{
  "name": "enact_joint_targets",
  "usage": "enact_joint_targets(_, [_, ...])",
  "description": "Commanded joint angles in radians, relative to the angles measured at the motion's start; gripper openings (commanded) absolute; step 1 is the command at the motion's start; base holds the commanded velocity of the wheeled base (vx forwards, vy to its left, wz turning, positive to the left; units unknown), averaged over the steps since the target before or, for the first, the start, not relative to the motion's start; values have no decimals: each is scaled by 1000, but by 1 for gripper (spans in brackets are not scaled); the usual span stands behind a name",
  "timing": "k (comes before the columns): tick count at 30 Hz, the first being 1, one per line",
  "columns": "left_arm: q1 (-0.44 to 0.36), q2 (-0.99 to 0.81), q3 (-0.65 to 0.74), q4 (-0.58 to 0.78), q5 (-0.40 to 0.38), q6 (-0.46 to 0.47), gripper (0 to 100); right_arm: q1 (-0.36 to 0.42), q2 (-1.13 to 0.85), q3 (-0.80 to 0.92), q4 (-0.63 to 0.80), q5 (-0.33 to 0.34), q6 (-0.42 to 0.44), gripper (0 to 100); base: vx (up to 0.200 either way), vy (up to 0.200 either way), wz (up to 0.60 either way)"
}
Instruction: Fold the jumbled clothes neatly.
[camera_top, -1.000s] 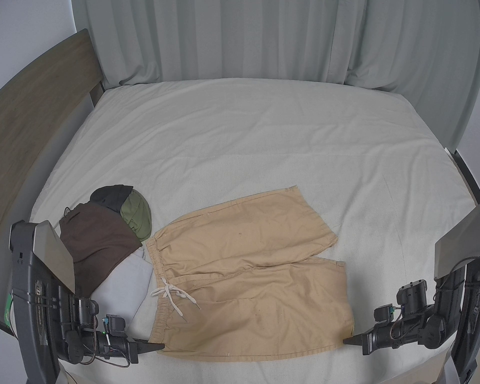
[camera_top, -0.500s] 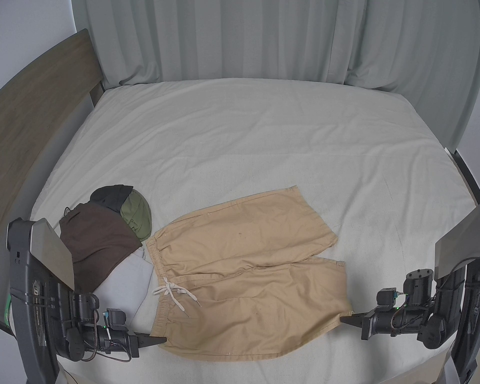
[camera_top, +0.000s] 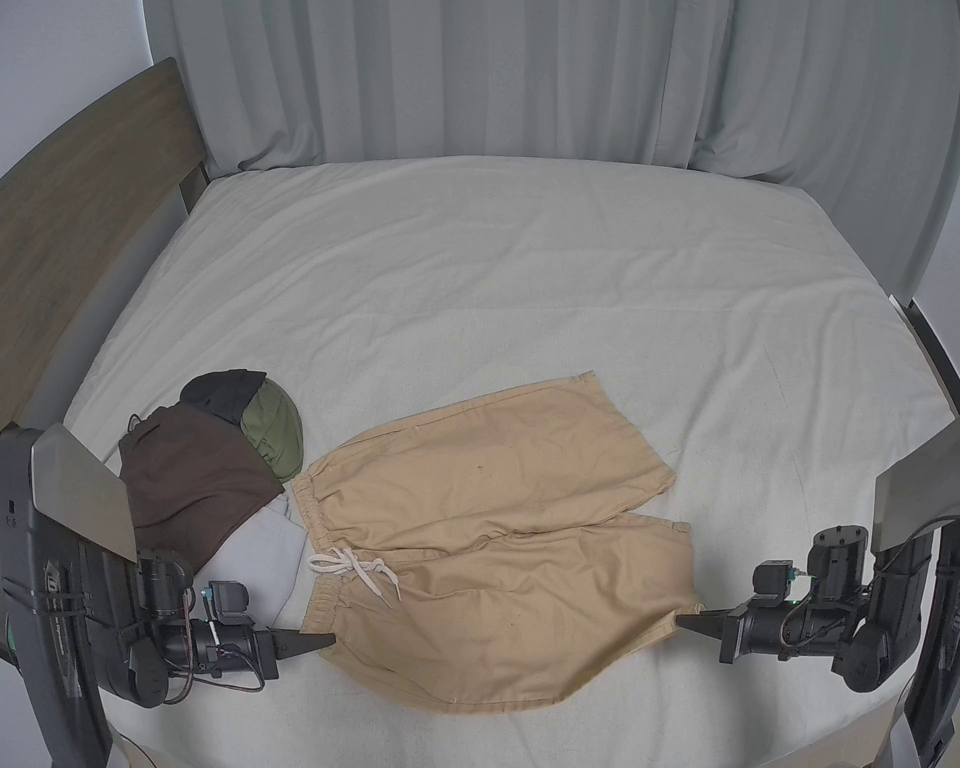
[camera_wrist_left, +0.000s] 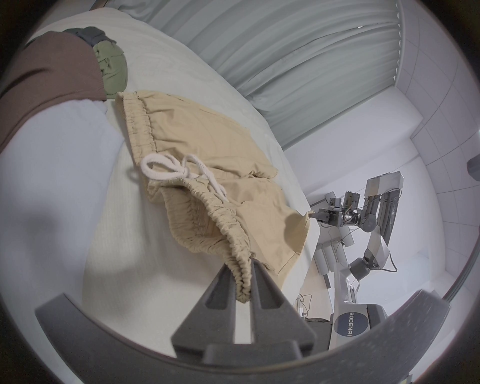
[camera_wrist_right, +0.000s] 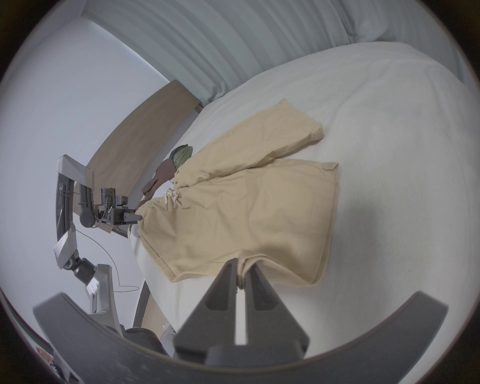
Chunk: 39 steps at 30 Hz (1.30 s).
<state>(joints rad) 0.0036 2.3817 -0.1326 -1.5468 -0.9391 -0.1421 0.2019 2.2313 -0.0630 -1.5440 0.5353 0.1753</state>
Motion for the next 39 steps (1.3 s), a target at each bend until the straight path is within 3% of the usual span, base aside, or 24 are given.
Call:
enact_joint_targets(1, [-2, -21, -12, -1, 0, -2, 0, 1, -15, -8, -1, 2, 1, 0, 0, 0, 0])
enact_joint_targets(15, [-4, -44, -38, -1, 0, -62, 0, 1, -61, -24, -1, 18, 39, 0, 0, 0, 0])
enact_joint_targets(39, [9, -41, -90, -1, 0, -68, 0, 1, -96, -87, -1, 17, 96, 0, 0, 0, 0])
